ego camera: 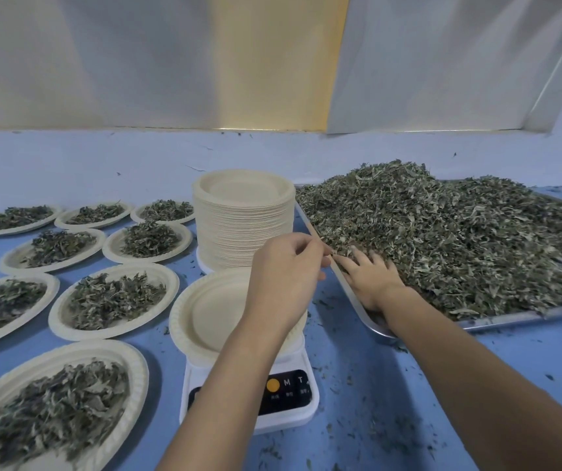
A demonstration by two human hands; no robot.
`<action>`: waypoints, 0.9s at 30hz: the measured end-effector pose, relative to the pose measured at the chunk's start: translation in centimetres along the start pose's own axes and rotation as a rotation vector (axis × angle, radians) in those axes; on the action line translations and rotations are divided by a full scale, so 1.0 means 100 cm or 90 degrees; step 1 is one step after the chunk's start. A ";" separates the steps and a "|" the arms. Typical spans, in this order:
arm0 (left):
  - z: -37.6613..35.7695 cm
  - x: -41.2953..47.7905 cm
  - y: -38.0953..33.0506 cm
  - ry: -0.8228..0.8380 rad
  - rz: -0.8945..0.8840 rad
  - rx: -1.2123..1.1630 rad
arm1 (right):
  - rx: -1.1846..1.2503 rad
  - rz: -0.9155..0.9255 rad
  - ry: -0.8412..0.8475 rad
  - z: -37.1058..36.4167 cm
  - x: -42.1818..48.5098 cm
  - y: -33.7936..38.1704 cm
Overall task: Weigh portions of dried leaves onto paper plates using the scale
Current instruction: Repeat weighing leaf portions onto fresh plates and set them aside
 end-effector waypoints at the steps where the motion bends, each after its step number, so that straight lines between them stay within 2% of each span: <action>1: 0.000 0.000 0.001 0.000 0.002 0.002 | -0.001 0.000 -0.017 0.003 -0.001 0.001; 6: 0.001 0.001 0.002 -0.005 0.007 0.006 | -0.062 -0.002 -0.098 0.017 -0.007 0.003; 12: -0.002 0.000 0.003 0.007 0.002 0.028 | -0.067 -0.005 0.010 0.002 -0.003 0.003; 20: -0.004 -0.001 0.008 0.014 0.020 0.037 | -0.028 0.025 -0.103 0.026 -0.009 0.012; 23: -0.006 -0.001 0.010 0.019 0.027 0.049 | 0.031 0.003 -0.139 0.031 -0.011 0.005; 27: -0.007 0.003 0.017 -0.014 0.072 0.033 | 0.208 -0.028 -0.215 0.045 -0.014 -0.011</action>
Point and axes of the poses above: each hand's wrist, its own x-axis towards the middle knuckle, its own z-axis out of the back of the hand, y = z × x, the point moved 10 cm from there along x, towards the middle knuckle, and after that the axes turned 4 degrees about -x, right-handed, at the moved point
